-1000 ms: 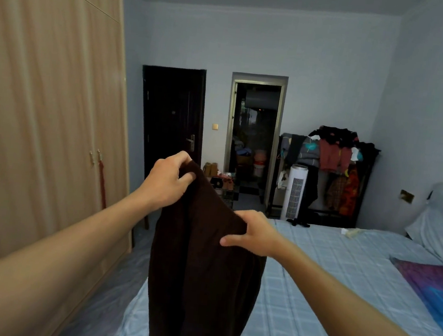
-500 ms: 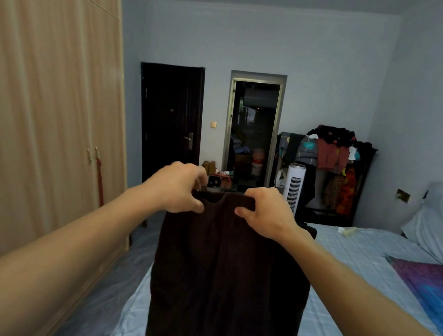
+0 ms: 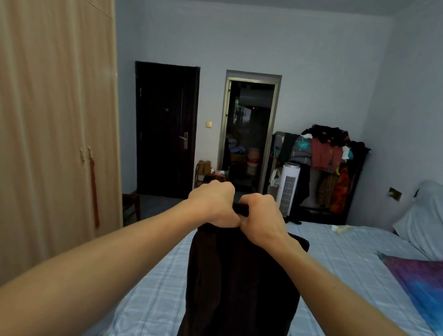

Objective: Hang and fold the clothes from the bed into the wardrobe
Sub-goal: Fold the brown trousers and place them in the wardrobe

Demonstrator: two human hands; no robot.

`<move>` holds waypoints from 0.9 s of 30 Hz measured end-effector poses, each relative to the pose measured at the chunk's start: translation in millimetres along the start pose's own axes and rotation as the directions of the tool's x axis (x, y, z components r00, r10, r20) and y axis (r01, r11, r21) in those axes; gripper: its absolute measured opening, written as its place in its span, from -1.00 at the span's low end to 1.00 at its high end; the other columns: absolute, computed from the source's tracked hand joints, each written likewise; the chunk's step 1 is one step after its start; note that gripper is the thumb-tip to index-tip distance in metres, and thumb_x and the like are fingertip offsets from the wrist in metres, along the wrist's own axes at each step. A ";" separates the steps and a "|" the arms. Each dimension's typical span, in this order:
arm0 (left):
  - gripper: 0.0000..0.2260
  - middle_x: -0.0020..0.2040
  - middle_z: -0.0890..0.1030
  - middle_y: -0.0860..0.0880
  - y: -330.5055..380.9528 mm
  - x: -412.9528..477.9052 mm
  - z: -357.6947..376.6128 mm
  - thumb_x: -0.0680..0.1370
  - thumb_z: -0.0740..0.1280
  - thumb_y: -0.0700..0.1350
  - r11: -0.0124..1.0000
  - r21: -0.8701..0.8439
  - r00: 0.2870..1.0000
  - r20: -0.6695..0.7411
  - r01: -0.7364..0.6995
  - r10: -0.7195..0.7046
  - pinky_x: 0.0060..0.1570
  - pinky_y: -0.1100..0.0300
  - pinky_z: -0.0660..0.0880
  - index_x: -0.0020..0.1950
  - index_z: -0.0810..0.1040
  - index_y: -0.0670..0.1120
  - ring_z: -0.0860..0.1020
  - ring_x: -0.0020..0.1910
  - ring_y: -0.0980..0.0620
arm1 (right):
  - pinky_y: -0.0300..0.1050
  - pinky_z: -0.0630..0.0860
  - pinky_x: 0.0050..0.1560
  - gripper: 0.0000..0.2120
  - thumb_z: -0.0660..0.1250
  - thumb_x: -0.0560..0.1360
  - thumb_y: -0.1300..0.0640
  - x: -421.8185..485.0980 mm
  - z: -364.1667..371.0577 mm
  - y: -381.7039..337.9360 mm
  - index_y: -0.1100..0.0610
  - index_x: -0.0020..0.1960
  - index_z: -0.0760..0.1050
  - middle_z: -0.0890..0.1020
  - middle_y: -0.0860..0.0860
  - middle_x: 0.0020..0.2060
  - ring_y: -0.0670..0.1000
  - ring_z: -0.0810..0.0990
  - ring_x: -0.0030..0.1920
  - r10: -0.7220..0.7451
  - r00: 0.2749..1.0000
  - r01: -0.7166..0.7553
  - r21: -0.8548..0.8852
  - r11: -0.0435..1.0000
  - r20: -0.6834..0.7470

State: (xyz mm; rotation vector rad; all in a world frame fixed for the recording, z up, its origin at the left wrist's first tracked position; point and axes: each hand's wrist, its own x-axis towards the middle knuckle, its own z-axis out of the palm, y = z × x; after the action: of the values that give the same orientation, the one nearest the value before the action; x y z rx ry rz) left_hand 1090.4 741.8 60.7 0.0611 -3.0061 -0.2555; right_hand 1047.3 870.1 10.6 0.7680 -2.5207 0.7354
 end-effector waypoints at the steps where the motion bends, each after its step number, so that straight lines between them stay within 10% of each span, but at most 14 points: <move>1: -0.64 -0.07 0.57 -0.02 1.5 0.4 3.6 0.38 0.48 0.10 1.000 -0.007 1.000 0.003 0.004 -0.004 -0.07 -0.02 0.64 0.08 0.52 -0.02 0.59 -0.13 -0.02 | -0.09 0.54 -0.26 -0.94 0.44 0.45 0.15 0.0 -0.6 0.6 0.01 -0.13 0.59 0.59 -0.06 -0.29 0.01 0.61 -0.23 0.004 1.000 -0.004 0.014 1.000 -0.001; 20: -0.86 -0.10 0.58 -0.04 -29.5 0.1 32.3 0.48 0.35 -0.23 0.999 0.028 0.994 -0.110 0.027 -0.024 -0.06 -0.02 0.64 -0.01 0.57 -0.04 0.59 -0.11 -0.05 | -0.10 0.57 -0.23 -0.84 0.43 0.50 0.01 -7.1 12.4 3.6 0.03 -0.17 0.48 0.60 -0.01 -0.24 -0.01 0.60 -0.22 0.062 0.953 -0.035 -0.095 0.995 0.295; 27: -0.84 -0.05 0.65 -0.22 -30.5 -3.1 33.9 0.46 0.36 -0.22 0.972 -0.224 0.996 -0.034 0.070 -0.080 -0.21 0.05 0.56 0.01 0.61 -0.23 0.61 -0.19 -0.09 | -0.14 0.41 -0.32 -0.77 0.39 0.50 0.02 -7.4 18.5 5.0 0.07 -0.26 0.44 0.53 -0.01 -0.32 0.03 0.54 -0.27 0.134 0.989 -0.127 -0.107 0.986 0.062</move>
State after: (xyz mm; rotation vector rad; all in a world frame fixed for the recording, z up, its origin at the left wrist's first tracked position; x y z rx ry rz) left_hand 1090.1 717.6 22.0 0.1564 -2.9142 -0.5894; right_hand 1045.9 865.7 -9.4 0.6074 -2.6684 0.6248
